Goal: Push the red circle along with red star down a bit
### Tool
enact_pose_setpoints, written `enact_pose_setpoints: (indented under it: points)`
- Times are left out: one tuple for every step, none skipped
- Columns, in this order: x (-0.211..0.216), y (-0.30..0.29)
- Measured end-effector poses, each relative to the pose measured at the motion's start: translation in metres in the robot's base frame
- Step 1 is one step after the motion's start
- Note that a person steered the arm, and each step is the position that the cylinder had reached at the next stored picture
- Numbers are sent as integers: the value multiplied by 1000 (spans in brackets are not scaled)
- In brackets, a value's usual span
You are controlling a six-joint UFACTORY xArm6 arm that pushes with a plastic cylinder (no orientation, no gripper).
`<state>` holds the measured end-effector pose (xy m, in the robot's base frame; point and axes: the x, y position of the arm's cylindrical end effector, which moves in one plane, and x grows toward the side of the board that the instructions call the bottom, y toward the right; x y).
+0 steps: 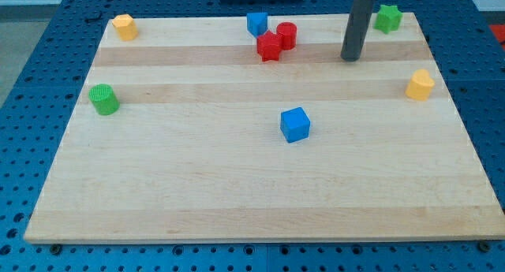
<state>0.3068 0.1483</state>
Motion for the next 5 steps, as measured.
enact_pose_setpoints:
  points:
    - [-10,-12]
    - [-23,-22]
    - [-35,-25]
    - [-49,-25]
    - [-67,-27]
